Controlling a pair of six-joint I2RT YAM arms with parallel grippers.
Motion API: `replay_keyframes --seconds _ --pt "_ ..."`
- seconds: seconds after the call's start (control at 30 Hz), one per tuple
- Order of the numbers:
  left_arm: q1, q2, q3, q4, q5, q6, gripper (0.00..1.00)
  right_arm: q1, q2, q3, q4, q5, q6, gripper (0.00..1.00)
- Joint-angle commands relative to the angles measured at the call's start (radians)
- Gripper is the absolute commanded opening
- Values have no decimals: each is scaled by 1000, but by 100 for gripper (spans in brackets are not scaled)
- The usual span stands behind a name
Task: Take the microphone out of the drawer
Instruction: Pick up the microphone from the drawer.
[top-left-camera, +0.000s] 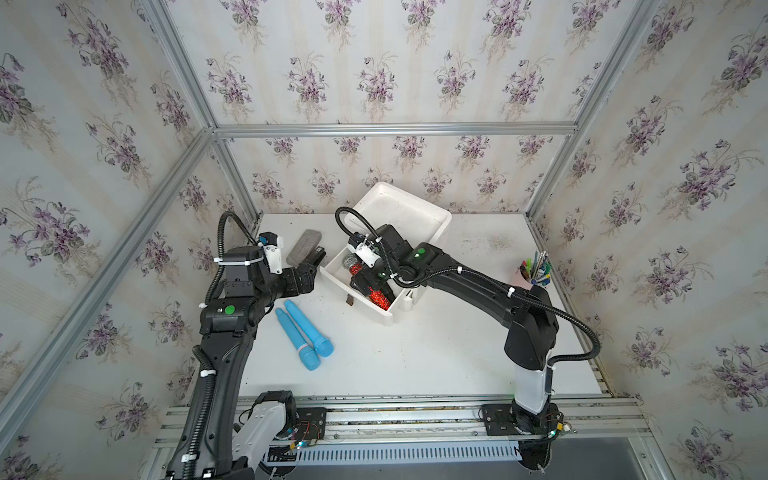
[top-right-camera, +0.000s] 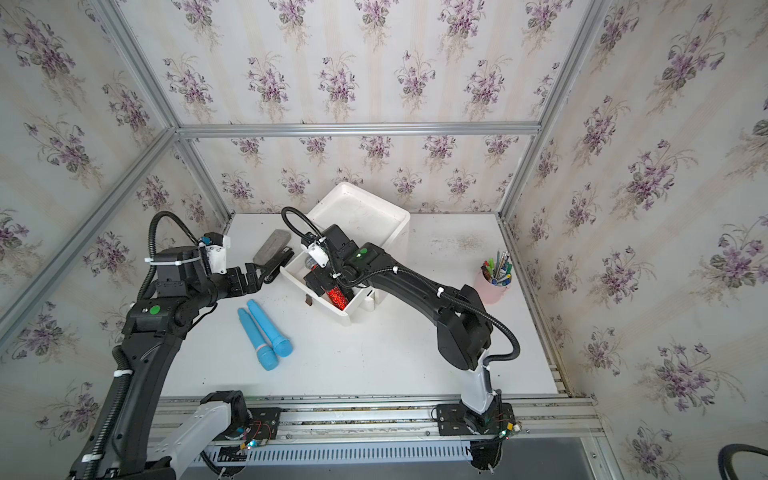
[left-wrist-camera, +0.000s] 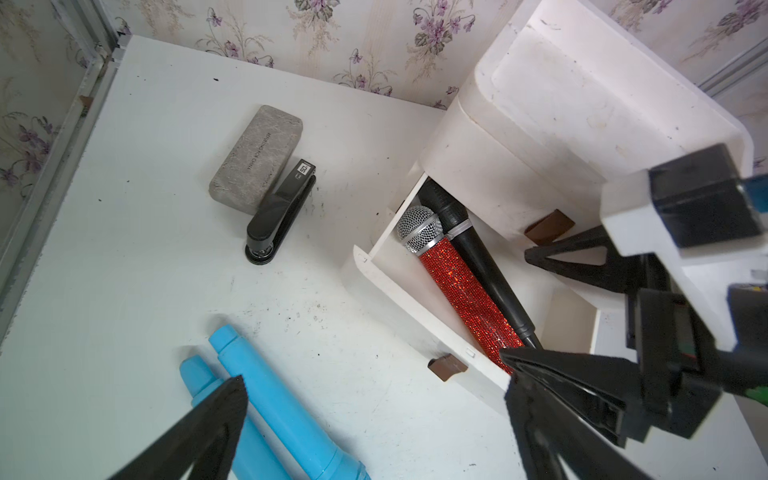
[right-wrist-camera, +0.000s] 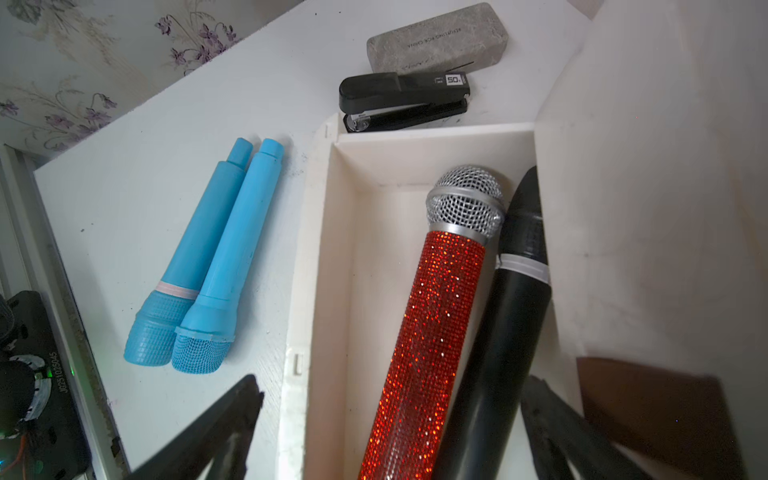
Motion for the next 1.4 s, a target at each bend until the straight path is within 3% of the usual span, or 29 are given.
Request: replay_keyframes --seconds 0.0,0.3,0.77,1.37 --pt "2 2 -4 35 117 21 99 -6 32 37 -38 -7 -5 93" --pt "-2 22 -4 84 319 19 99 -6 122 118 -98 9 8 87" --pt "-4 21 -14 97 332 10 99 -2 201 144 -117 -10 3 68" --pt "-8 27 -22 110 350 1 99 -2 293 220 -169 35 35 64"
